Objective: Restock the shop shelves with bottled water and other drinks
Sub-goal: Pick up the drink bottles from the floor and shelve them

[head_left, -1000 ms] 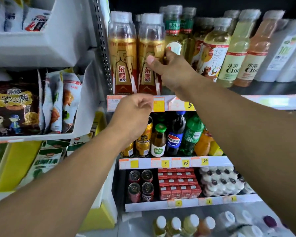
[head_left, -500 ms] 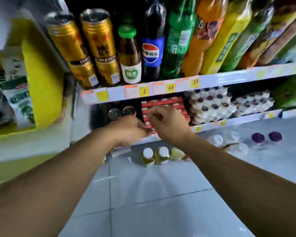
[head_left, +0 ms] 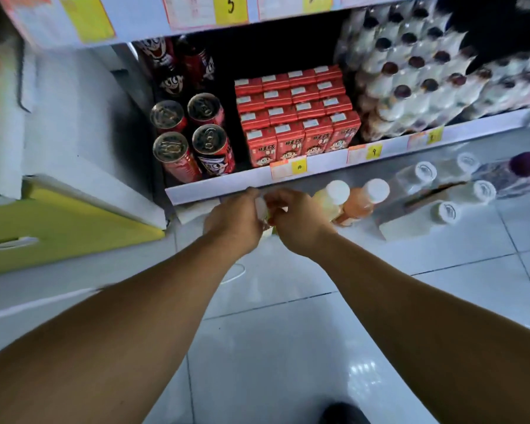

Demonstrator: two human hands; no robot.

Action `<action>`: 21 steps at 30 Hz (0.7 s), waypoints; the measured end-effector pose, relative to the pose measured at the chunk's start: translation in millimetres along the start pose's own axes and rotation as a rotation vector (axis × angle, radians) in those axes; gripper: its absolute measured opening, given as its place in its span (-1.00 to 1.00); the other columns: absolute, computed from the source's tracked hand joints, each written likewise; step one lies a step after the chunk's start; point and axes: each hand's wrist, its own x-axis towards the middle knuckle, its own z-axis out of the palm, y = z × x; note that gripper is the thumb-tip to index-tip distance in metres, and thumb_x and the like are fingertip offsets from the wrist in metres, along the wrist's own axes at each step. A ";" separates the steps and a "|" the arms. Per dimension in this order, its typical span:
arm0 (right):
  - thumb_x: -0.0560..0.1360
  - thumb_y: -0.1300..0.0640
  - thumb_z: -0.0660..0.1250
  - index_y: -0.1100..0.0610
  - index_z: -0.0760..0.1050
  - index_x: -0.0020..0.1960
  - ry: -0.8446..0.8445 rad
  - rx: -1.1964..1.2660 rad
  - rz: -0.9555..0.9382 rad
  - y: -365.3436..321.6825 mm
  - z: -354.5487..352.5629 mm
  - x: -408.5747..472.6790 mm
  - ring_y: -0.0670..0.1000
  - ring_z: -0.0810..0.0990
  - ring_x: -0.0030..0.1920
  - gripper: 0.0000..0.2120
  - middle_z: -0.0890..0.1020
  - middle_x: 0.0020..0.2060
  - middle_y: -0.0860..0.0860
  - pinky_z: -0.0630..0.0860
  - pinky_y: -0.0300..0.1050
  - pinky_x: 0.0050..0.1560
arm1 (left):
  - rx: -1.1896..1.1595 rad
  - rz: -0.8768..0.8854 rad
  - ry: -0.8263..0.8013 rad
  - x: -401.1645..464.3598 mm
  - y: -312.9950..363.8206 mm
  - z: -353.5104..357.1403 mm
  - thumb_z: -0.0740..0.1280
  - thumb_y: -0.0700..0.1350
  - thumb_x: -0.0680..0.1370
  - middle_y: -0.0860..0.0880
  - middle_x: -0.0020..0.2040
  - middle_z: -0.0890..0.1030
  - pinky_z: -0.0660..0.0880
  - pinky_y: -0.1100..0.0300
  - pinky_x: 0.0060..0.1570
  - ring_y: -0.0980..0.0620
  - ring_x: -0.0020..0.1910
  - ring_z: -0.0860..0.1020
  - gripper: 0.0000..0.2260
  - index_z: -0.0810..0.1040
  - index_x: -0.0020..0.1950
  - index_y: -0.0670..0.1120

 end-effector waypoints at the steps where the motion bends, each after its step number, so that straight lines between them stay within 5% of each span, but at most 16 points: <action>1: 0.48 0.34 0.22 0.00 0.63 0.12 -0.002 0.009 0.006 1.5 0.4 0.2 0.07 0.65 0.03 -0.63 0.71 0.01 -0.03 0.60 0.04 0.09 | 0.018 -0.002 0.009 1.6 -1.5 0.3 0.37 0.05 0.52 -0.06 0.19 0.62 0.54 -0.02 0.05 -0.21 0.13 0.56 -0.71 0.46 0.22 0.09; 9: 0.53 0.28 0.25 0.00 0.51 0.35 -0.072 -0.007 -0.012 1.6 -7.3 -2.6 0.04 0.60 0.16 -0.57 0.64 0.20 -0.05 0.54 -0.11 0.09 | -0.129 0.013 -0.015 -18.6 3.1 -51.7 0.46 0.05 0.39 0.04 -0.05 0.63 0.45 0.14 -0.20 -0.06 -0.09 0.56 -0.72 0.52 0.06 0.10; 13: 0.56 0.12 0.42 -0.04 0.57 0.31 -0.123 0.276 -0.077 -17.1 -27.4 -15.0 -0.12 0.62 0.20 -0.67 0.67 0.16 -0.12 0.53 -0.13 0.22 | -0.355 0.024 -0.052 -34.0 7.4 -120.8 0.52 0.01 0.33 0.10 -0.16 0.63 0.49 0.18 -0.25 0.11 -0.18 0.59 -0.75 0.56 -0.06 0.09; 17: 0.59 0.17 0.33 0.11 0.57 0.31 -0.289 0.549 -0.168 -65.0 -59.6 -36.2 -0.25 0.67 -0.02 -0.71 0.71 0.02 -0.07 0.53 -0.40 -0.12 | -0.524 0.076 -0.002 -52.3 23.6 -197.4 0.55 -0.05 0.30 0.13 -0.26 0.68 0.56 0.16 -0.25 0.18 -0.26 0.63 -0.78 0.63 -0.10 0.05; 21: 0.55 0.01 0.38 0.11 0.55 0.35 -0.235 0.621 -0.293 -119.0 -92.3 -53.2 -0.01 0.65 0.20 -0.60 0.69 0.18 0.05 0.58 -0.10 0.19 | -0.634 0.139 0.096 -74.0 46.5 -266.8 0.54 -0.03 0.30 0.05 -0.11 0.72 0.59 0.02 0.02 0.04 -0.05 0.67 -0.74 0.67 -0.03 0.04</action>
